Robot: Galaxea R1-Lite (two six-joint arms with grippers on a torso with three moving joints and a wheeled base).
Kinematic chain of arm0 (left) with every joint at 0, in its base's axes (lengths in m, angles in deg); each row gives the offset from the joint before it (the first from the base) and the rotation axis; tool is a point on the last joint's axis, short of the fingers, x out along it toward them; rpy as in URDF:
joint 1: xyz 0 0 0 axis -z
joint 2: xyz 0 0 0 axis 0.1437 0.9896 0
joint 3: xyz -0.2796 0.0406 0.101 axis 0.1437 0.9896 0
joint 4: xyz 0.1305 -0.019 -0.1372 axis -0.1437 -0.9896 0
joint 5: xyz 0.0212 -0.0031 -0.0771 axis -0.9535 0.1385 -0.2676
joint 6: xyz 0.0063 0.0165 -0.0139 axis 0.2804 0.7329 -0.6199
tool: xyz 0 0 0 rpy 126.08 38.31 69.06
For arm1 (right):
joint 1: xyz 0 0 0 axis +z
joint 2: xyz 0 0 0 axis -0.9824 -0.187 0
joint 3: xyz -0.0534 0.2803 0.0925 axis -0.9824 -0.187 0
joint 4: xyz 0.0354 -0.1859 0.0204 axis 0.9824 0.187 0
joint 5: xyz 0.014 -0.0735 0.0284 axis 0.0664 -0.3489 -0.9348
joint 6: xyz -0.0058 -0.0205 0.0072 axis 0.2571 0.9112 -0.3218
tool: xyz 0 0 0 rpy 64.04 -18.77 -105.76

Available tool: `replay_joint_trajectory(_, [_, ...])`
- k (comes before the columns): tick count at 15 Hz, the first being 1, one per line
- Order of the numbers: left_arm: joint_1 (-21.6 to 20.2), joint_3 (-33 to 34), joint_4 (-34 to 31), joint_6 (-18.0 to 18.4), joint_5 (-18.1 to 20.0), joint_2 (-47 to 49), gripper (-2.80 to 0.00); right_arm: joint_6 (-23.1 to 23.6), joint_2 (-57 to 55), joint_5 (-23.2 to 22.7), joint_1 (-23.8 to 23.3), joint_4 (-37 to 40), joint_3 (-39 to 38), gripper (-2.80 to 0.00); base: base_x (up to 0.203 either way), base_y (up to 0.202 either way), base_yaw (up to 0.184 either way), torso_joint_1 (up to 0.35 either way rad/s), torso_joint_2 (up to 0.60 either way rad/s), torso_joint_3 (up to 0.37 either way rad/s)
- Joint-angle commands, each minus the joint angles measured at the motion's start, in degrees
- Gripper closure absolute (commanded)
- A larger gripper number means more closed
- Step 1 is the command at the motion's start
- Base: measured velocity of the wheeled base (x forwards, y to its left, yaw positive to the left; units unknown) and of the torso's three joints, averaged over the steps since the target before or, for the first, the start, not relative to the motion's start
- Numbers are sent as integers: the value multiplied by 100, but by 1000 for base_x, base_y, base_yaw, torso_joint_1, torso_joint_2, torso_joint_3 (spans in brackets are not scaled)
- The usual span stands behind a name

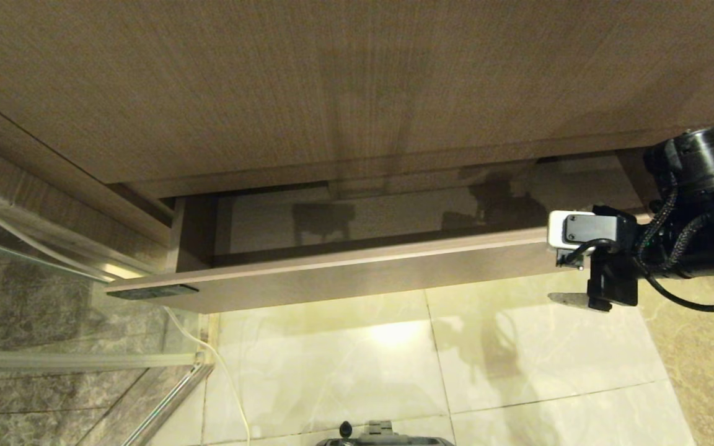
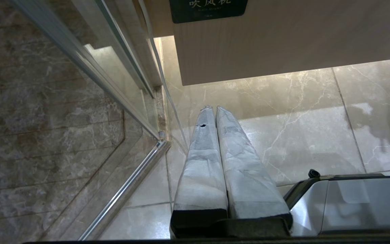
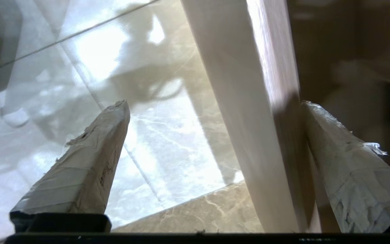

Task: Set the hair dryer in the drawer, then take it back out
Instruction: Pull open the drawer

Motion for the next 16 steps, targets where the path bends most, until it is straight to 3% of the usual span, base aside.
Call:
replay_joint_trajectory(1, [-2, 0, -1, -1, -2, 0, 0, -67, 550, 153, -24, 324, -298, -280, 0, 0, 0, 0, 0, 0])
replay_joint_trajectory(3, [-2, 0, -1, -1, -2, 0, 0, -422, 686, 225, -25, 339, -385, -280, 0, 0, 0, 0, 0, 0])
replay_joint_trajectory(8, [-2, 0, -1, -1, -2, 0, 0, -475, 1001, 345, -25, 423, -586, -280, 0, 0, 0, 0, 0, 0])
replay_joint_trajectory(13, [-2, 0, -1, -1, -2, 0, 0, -489, 2113, 293, -38, 1635, -821, -280, 0, 0, 0, 0, 0, 0])
replay_joint_trajectory(16, [-2, 0, -1, -1, -2, 0, 0, -633, 2883, 305, -70, 1972, -960, -280, 0, 0, 0, 0, 0, 0])
